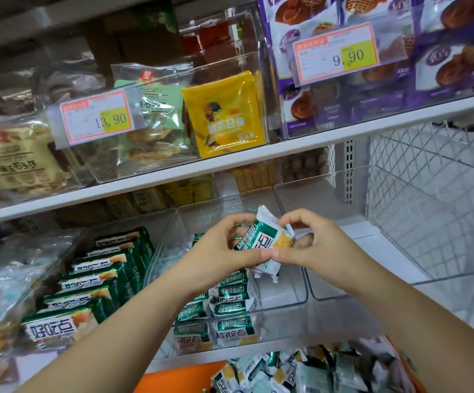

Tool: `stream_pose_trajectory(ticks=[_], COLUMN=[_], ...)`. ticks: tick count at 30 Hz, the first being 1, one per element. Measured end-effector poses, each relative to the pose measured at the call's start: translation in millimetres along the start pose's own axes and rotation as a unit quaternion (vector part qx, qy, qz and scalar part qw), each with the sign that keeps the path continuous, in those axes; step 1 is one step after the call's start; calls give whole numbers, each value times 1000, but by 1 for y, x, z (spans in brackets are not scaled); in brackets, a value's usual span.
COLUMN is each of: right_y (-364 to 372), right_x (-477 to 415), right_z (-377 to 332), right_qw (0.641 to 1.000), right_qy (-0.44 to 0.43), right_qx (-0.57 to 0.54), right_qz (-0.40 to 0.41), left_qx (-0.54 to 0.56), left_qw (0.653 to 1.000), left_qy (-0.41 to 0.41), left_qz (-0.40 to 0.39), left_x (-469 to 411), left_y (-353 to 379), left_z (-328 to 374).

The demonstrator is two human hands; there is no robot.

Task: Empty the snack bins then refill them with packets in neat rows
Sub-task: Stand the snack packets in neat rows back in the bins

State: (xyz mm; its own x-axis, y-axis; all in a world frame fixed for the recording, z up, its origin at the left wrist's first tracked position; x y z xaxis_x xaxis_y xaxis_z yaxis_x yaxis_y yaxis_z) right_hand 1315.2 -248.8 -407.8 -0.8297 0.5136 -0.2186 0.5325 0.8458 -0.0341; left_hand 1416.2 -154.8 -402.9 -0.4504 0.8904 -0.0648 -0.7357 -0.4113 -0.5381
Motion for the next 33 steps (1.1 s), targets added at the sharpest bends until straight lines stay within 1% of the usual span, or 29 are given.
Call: stream_pose_trajectory(ticks=[2,3,6,7,9,12,17,19,21,22,24,25,28,31,33], right_y=[-8,-17,-43,-44,-36,-28,-30,-30,-31,-31,-31,-31,-29,-30,-29], right_x=[-3,-7,-13,-13,-14,-15,-22,-22,-22,-22,-21,-21,-21,-21,-21], right_z=[2,4,14,22,40,56,59,59,60,60,60,61,62,65,65], right_qw=[1000,1000,997,997,997,995,995,995,994,994,995,995,995,994,994], right_qy=[1,0,10,23,55,73,75,73,73,74,74,74,73,78,81], right_qx=[-12,-16,10,22,46,71,65,69,70,69,66,65,62,62,64], right_qz=[6,21,70,68,38,19,27,27,28,30,32,32,30,35,38], left_qx=[17,25,36,26,-2,-13,-90,-144,-247,-310,-414,-449,-504,-529,-539], left_qw=[1000,999,994,991,989,992,989,985,966,949,909,893,863,847,840], left_qy=[-5,-12,-53,-71,-89,-89,-96,-85,-72,-60,-29,-20,-27,-59,-61], left_qz=[11,26,92,107,119,93,62,29,-13,-26,-28,-18,-1,-21,-21], left_x=[-6,-11,-24,-28,-37,-50,-67,-70,-74,-75,-78,-80,-88,-93,-94], left_y=[-2,-7,-21,-24,-20,0,10,15,24,29,37,38,37,42,44], left_z=[-10,-18,-51,-60,-73,-84,-106,-107,-108,-106,-99,-95,-90,-94,-93])
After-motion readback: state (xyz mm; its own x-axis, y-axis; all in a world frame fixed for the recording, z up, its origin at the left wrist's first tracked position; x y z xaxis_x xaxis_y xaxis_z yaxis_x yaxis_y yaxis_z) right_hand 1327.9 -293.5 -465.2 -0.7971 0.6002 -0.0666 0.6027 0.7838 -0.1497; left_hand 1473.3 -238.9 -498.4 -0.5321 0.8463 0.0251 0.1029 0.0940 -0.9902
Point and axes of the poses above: each hand's wrist, its own x-axis away from the middle knuckle, its own y-axis out of the palm, z = x × y, the point moved 9 cm from there along -x, towards the middle knuckle, and after that the axes turned 11 degrees about -x, right-handed, at the moved point
